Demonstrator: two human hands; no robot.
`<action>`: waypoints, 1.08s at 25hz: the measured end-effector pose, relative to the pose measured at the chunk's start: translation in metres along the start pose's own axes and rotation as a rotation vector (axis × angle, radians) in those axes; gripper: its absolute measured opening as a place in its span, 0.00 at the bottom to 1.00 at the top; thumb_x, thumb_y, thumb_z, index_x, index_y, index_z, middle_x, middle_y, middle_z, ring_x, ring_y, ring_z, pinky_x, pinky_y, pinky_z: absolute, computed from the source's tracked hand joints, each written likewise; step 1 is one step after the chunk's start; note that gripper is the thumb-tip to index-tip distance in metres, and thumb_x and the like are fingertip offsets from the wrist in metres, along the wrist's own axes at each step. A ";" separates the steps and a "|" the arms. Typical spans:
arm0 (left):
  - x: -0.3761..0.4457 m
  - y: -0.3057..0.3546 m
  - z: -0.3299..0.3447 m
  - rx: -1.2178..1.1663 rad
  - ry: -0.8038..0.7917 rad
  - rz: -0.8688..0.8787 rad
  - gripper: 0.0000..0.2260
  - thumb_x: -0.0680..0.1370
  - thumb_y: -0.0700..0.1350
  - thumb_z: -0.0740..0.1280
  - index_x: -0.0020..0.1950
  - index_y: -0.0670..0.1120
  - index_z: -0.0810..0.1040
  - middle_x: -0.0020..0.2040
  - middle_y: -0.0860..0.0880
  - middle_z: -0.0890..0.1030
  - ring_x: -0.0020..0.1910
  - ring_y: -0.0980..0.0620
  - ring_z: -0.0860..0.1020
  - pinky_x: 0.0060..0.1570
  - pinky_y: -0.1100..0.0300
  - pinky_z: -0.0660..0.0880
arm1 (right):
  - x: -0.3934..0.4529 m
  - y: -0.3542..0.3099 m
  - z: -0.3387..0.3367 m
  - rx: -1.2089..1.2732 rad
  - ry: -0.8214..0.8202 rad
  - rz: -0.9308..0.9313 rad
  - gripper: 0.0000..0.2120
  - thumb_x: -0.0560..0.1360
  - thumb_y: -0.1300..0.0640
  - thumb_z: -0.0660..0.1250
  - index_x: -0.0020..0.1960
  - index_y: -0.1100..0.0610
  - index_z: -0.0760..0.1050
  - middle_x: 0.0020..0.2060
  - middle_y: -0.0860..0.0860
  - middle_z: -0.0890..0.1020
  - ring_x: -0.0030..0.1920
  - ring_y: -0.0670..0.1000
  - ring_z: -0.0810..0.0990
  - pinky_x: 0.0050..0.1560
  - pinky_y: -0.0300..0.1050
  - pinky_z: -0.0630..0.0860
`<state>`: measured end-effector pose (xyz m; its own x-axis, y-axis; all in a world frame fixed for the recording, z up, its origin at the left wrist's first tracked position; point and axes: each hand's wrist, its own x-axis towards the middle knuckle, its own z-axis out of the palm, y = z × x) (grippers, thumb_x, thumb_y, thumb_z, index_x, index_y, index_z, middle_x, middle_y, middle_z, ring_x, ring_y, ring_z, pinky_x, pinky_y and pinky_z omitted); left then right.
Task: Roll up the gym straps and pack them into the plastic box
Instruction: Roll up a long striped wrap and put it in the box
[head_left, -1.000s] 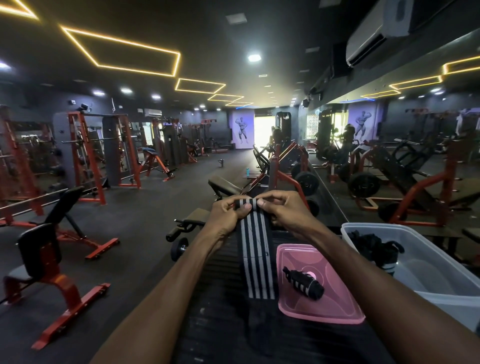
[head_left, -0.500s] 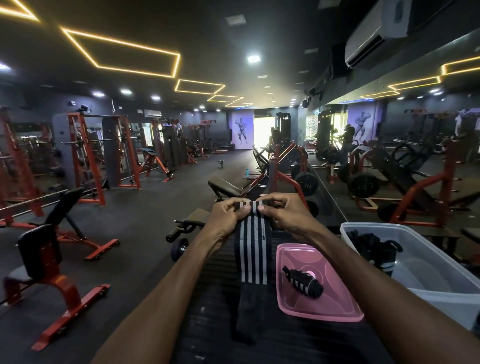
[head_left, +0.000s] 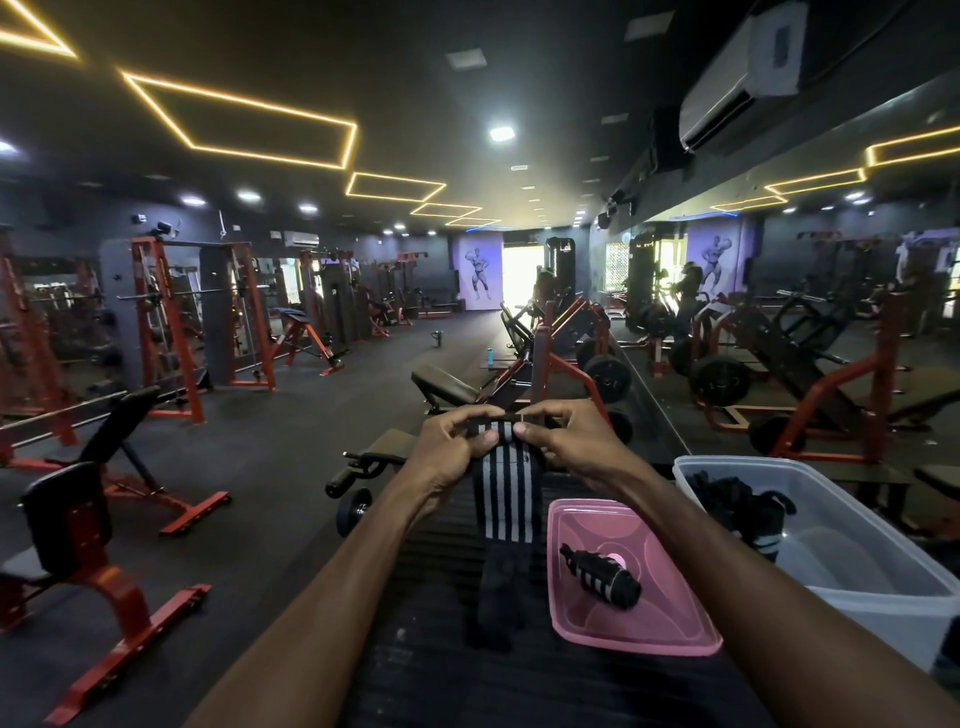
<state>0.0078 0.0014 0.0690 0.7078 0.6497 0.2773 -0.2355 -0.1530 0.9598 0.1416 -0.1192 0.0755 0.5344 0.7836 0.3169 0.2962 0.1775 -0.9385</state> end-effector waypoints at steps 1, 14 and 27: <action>-0.001 0.000 0.001 -0.019 -0.016 -0.027 0.15 0.75 0.28 0.66 0.53 0.45 0.83 0.50 0.42 0.84 0.49 0.48 0.82 0.51 0.55 0.80 | 0.000 0.000 0.000 -0.035 0.035 -0.037 0.08 0.72 0.66 0.75 0.48 0.55 0.86 0.44 0.53 0.86 0.44 0.51 0.84 0.39 0.42 0.80; 0.005 -0.011 0.003 -0.060 -0.018 0.027 0.14 0.74 0.27 0.67 0.50 0.45 0.82 0.43 0.50 0.85 0.45 0.52 0.82 0.45 0.59 0.79 | 0.000 0.002 -0.002 0.073 -0.022 -0.035 0.14 0.71 0.73 0.71 0.53 0.60 0.84 0.43 0.56 0.86 0.42 0.50 0.84 0.38 0.37 0.79; 0.003 -0.012 -0.007 -0.021 -0.067 0.043 0.18 0.70 0.27 0.72 0.53 0.47 0.83 0.50 0.47 0.85 0.50 0.51 0.81 0.51 0.59 0.78 | 0.005 0.007 0.002 0.114 -0.043 -0.008 0.11 0.75 0.71 0.69 0.49 0.57 0.85 0.42 0.57 0.86 0.44 0.53 0.85 0.49 0.49 0.82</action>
<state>0.0081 0.0100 0.0574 0.7396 0.5916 0.3210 -0.2799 -0.1634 0.9460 0.1450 -0.1125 0.0704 0.4970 0.8066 0.3201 0.2064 0.2484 -0.9464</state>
